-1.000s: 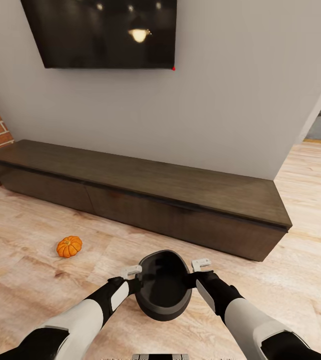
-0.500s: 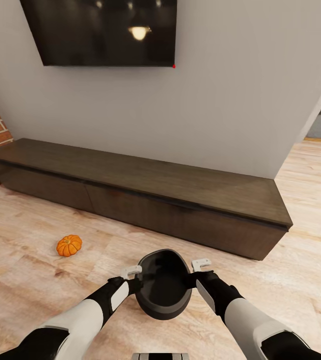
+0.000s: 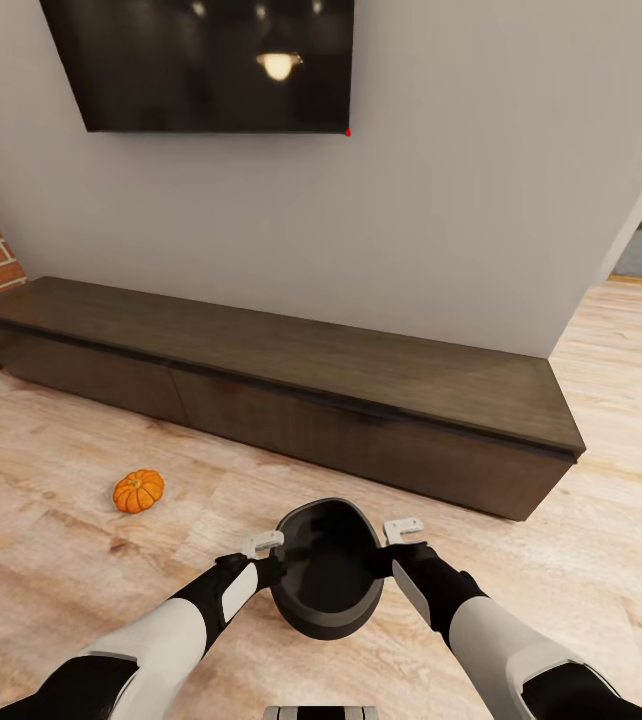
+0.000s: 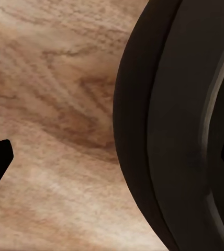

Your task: Place each of the two pumpkins and all three candles from the living room inside a cabinet in the living room (use any cabinet), then make sure every cabinet is closed, and position the cauldron so it is next to a table in the living room.

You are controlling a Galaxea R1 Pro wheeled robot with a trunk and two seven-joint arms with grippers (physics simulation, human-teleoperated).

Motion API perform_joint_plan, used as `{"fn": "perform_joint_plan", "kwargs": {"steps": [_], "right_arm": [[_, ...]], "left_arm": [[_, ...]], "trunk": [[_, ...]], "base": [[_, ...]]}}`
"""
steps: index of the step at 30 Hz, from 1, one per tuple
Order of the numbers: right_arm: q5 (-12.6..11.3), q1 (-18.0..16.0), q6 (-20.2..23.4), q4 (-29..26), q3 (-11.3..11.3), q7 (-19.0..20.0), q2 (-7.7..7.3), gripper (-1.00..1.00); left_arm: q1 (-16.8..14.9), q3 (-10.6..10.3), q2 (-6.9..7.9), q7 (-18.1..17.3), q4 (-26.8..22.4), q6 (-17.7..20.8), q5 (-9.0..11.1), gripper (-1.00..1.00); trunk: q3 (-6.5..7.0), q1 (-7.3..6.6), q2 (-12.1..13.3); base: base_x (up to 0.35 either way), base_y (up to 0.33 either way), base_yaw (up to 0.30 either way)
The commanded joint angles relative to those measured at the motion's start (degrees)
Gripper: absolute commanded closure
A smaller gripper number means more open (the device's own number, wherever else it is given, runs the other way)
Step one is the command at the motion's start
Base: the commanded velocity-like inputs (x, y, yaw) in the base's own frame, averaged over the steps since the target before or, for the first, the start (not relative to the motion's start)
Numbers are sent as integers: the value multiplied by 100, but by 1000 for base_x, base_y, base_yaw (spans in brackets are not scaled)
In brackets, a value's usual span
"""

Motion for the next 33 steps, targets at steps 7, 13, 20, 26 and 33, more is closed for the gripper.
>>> {"fn": "perform_joint_plan", "kwargs": {"steps": [7, 13, 20, 26, 33], "right_arm": [[-61, -2, 30, 7, 47, -44, -3, -100], [-61, -2, 30, 9, 48, -44, -3, -100], [-61, -2, 30, 7, 43, -40, -5, 100], [-61, -2, 30, -1, 42, -28, -3, 100], [-61, -2, 30, -15, 42, -26, -6, 100]], "left_arm": [[1, -23, 0, 33, -14, 30, 50, -100], [1, -23, 0, 33, -14, 30, 50, -100], [1, -23, 0, 42, -14, 30, 50, 100], [1, -23, 0, 42, -14, 30, 50, 100], [1, -23, 0, 42, -14, 30, 50, 100]], "trunk": [[-5, -1, -2], [-5, -1, -2], [-5, -1, -2], [-5, -1, -2], [-5, -1, -2]], "base": [[0, 0, 0], [0, 0, 0], [0, 0, 0], [0, 0, 0], [0, 0, 0]]}}
